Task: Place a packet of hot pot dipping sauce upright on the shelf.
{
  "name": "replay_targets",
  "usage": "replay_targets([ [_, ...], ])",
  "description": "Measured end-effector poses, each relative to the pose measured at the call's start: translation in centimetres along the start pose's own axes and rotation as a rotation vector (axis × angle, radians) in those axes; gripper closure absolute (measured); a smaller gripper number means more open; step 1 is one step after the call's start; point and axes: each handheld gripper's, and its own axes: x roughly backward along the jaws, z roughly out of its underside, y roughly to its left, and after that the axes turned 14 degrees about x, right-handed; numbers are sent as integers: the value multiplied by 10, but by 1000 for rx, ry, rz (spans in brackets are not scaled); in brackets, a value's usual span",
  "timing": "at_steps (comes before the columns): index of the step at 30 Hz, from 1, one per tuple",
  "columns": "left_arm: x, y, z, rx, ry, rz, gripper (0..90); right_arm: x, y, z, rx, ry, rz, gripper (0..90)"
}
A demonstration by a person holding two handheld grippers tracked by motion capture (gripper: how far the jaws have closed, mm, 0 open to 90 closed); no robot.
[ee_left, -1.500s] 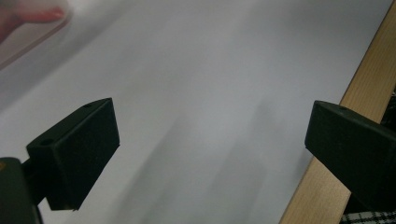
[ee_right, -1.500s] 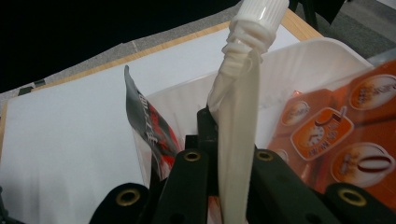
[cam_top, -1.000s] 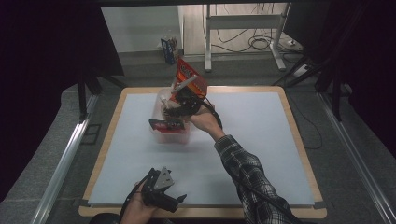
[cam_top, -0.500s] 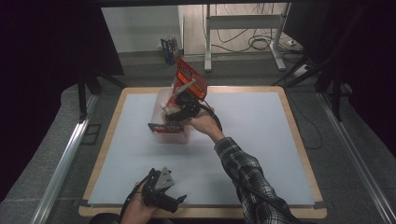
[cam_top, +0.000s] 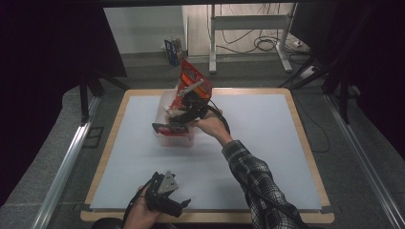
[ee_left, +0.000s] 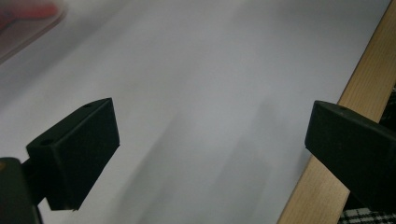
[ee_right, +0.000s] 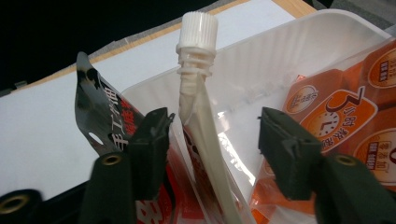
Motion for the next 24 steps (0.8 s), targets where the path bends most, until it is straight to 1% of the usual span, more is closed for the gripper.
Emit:
replay_targets([
  [8, 1, 1, -1, 15, -8, 16, 19, 5, 0, 1, 8, -3, 15, 296],
  [12, 2, 1, -2, 30, 3, 34, 19, 9, 0, 1, 7, -7, 21, 267],
  [17, 3, 2, -2, 41, -1, 48, 19, 12, 2, 0, 21, -7, 21, 233],
  [22, 3, 3, -2, 42, -10, 48, 17, 17, 3, -1, 13, -17, 25, 202],
  [24, 3, 3, -1, 38, -14, 44, 15, 19, 2, -1, 20, -21, 30, 187],
])
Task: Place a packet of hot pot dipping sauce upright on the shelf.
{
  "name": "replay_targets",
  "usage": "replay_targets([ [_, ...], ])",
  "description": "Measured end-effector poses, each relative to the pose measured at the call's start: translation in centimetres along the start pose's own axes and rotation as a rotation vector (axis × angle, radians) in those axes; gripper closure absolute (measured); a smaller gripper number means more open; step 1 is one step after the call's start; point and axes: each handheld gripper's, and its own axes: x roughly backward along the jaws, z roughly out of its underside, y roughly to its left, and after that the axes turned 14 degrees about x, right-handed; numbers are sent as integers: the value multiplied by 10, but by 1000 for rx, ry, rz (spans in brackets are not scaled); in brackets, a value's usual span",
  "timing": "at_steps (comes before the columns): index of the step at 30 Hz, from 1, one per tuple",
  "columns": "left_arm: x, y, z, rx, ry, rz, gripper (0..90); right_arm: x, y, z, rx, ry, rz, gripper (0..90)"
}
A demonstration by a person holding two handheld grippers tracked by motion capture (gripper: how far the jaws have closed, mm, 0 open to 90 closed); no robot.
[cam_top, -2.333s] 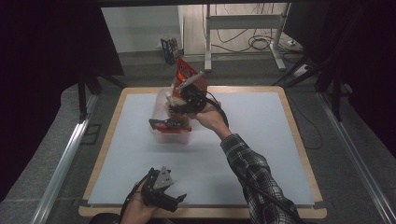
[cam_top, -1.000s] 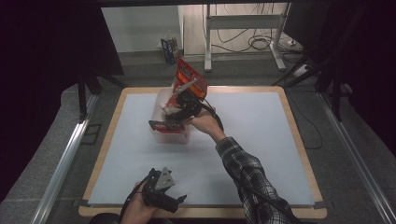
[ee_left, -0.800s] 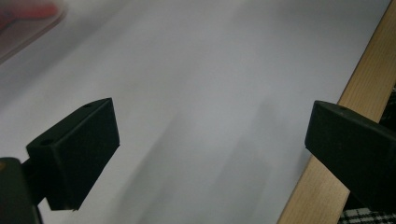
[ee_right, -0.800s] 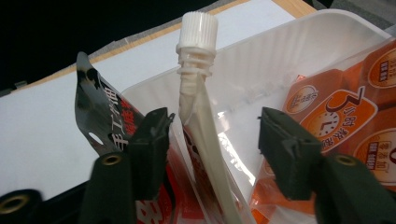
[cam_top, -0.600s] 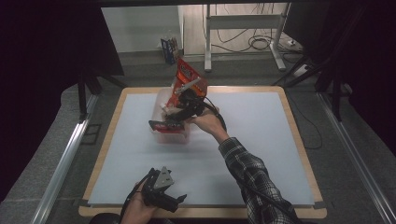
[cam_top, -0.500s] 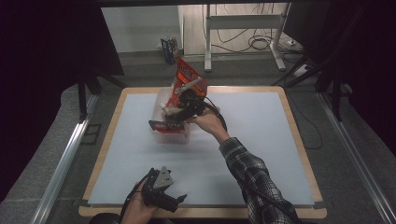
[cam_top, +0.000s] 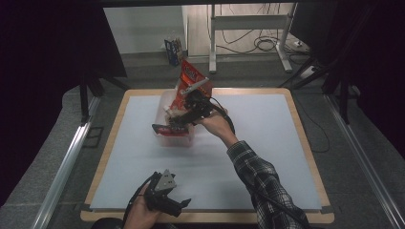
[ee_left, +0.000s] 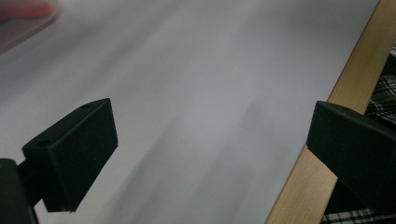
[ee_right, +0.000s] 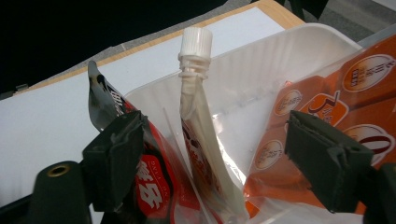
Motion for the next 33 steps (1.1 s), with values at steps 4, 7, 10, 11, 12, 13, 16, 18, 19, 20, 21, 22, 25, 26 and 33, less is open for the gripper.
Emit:
replay_targets([
  [4, -1, -1, 1, -12, -5, -16, 10, 3, 1, -1, 5, 0, 8, 170],
  [7, -1, -1, 1, -16, -8, -18, 9, 5, 1, -1, 7, 4, 16, 161],
  [10, -1, -1, 1, -19, -10, -21, 8, 7, 1, 0, 2, 4, 18, 155],
  [11, -1, -1, 1, -19, -10, -22, 8, 8, 1, 0, 3, 4, 20, 153],
  [12, -1, -1, 1, -20, -10, -23, 8, 8, 1, 0, 2, 3, 23, 150],
  [13, -1, -1, 1, -20, -9, -24, 8, 9, 1, 0, 2, 2, 23, 148],
  [16, -2, -1, 1, -22, -8, -28, 8, 11, 1, 0, -1, -1, 25, 142],
  [18, -2, -1, 1, -23, -8, -28, 8, 12, 1, 1, -1, -1, 24, 138],
  [19, -2, -1, 1, -23, -7, -28, 8, 12, 1, 1, 0, 0, 25, 137],
  [20, -2, -1, 1, -24, -7, -28, 7, 13, 2, 1, -1, 0, 26, 136],
  [21, -2, -1, 1, -25, -6, -28, 8, 14, 2, 1, -2, -1, 26, 135],
  [22, -2, -1, 1, -25, -6, -29, 7, 14, 2, 2, -3, -1, 27, 134],
  [25, -2, -1, 1, -23, -9, -28, 7, 16, 2, 3, -5, -1, 30, 132],
  [26, -2, -1, 1, -24, -8, -29, 7, 17, 2, 3, -5, 1, 32, 131],
  [33, -2, -1, 1, -23, -7, -28, 7, 21, 1, 9, -24, -3, 21, 111],
])
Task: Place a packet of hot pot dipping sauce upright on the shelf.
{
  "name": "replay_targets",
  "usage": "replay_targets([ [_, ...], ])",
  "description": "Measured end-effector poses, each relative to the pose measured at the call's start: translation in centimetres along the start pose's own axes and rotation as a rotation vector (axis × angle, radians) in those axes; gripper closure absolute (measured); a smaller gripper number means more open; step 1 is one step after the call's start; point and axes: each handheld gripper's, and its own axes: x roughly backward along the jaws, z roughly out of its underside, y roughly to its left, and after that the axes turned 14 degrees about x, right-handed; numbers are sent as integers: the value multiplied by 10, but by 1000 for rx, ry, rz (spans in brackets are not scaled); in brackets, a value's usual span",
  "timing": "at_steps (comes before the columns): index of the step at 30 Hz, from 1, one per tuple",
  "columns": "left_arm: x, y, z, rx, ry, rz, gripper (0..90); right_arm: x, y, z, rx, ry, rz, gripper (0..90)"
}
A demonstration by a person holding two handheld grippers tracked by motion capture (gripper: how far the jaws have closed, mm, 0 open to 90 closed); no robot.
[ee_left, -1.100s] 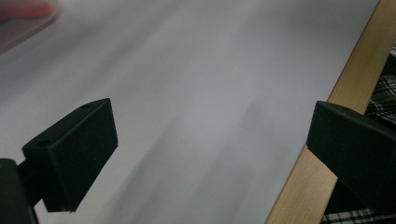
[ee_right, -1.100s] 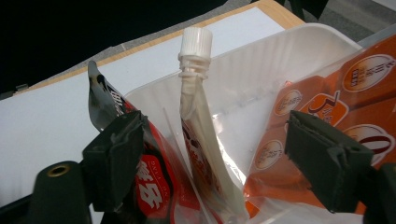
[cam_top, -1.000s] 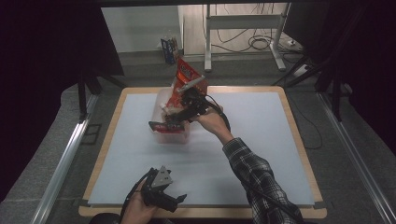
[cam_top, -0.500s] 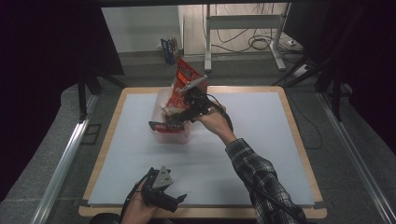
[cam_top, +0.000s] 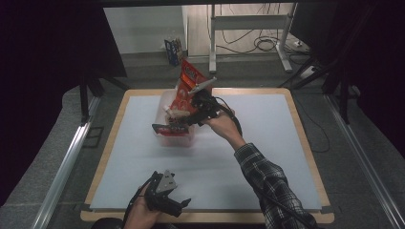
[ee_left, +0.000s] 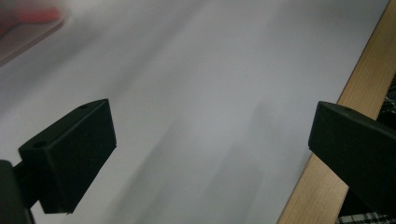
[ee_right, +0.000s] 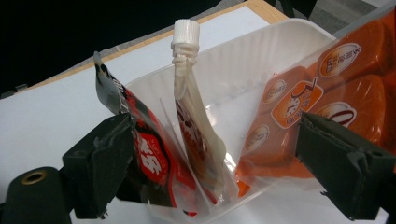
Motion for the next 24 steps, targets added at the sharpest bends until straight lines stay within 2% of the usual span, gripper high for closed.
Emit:
replay_targets([
  [10, 0, 0, 0, -3, -1, 0, 7, 10, 2, 6, -7, 0, 11, 94],
  [24, 0, -1, 0, -10, -2, -2, 7, 23, 13, 13, 18, 6, 21, 30],
])
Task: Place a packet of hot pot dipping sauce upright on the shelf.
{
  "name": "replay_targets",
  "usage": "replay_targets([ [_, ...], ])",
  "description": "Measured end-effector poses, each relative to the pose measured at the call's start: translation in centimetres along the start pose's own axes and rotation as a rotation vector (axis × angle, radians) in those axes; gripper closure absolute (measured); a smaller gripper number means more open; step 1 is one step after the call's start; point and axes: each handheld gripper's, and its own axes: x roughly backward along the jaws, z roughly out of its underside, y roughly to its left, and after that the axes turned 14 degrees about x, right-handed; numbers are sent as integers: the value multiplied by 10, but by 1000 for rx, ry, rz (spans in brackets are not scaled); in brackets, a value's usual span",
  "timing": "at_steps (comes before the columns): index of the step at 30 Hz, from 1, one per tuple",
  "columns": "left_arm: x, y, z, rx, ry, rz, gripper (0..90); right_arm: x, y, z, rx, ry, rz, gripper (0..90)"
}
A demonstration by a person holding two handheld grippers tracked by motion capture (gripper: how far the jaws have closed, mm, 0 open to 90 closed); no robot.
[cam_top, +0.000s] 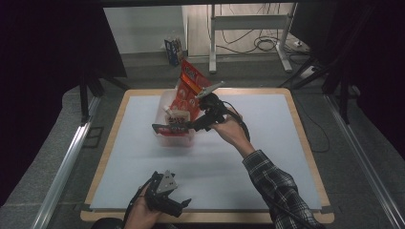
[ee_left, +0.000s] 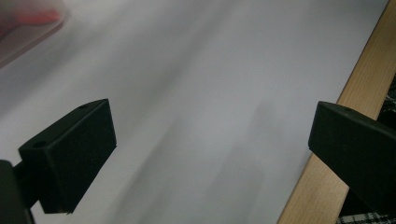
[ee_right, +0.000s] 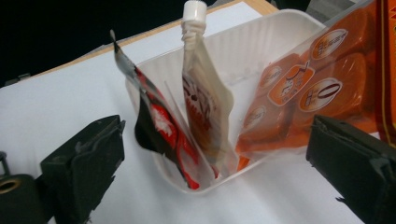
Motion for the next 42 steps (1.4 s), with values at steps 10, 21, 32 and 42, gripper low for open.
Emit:
replay_targets([
  [10, -1, -1, 0, -3, 1, 0, 7, 8, 10, 6, 9, -4, -10, 0],
  [21, -1, -1, 0, -10, -4, 1, 7, 17, 25, 14, 24, -29, -2, 0],
  [32, -1, -2, 0, -15, -3, 1, 7, 22, 37, 31, 22, -52, -3, 0],
  [42, -2, -4, 0, -29, -7, 1, 7, 26, 56, 44, 67, -79, 8, 0],
])
